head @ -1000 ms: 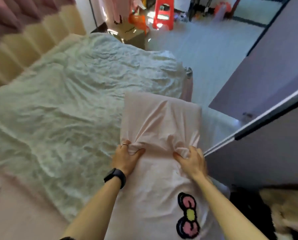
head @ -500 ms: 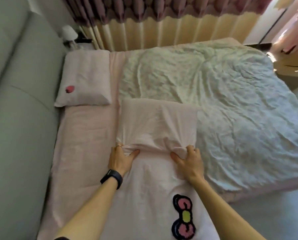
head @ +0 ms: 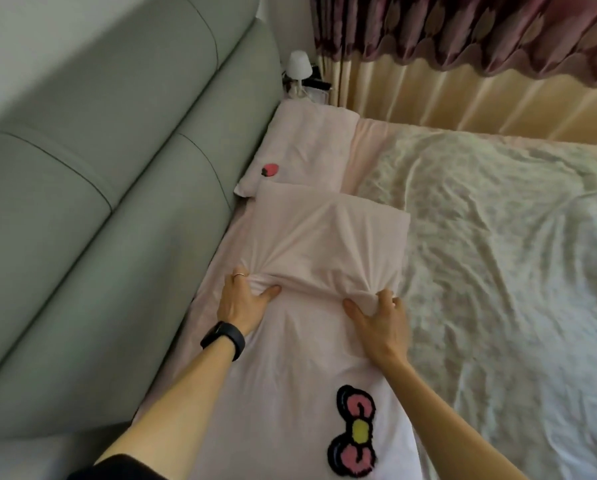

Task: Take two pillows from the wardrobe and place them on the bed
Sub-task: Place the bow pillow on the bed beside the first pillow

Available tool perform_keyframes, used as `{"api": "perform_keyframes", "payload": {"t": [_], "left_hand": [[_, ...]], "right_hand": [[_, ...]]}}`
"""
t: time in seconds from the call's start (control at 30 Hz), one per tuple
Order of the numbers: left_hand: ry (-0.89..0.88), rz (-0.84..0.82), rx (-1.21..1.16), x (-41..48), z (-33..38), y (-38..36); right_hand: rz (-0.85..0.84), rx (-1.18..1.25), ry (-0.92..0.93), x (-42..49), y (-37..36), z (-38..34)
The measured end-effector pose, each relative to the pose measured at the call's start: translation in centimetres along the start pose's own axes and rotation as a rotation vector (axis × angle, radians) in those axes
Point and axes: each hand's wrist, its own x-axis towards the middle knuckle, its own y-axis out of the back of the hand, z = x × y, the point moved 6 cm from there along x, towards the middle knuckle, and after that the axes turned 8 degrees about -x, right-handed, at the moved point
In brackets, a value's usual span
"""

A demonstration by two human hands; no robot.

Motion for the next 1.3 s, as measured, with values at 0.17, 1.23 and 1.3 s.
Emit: {"api": "perform_keyframes", "payload": {"t": [0.17,1.23,1.3], "left_hand": [[0.033,0.033,-0.043,7.3,-2.2,2.5],[0.320,-0.084,0.434,8.2,-32.7,-6.6],[0.298,-0.088,0.458,7.7,-33.3,-6.5]], "right_hand": [[-0.020,-0.005,0.015,4.7,-5.4,-4.7],[-0.571,-0.786,0.426,8.5,-34.6,-0.8],[-0.589,-0.805,0.395,8.8,-35.0,0.3]]}}
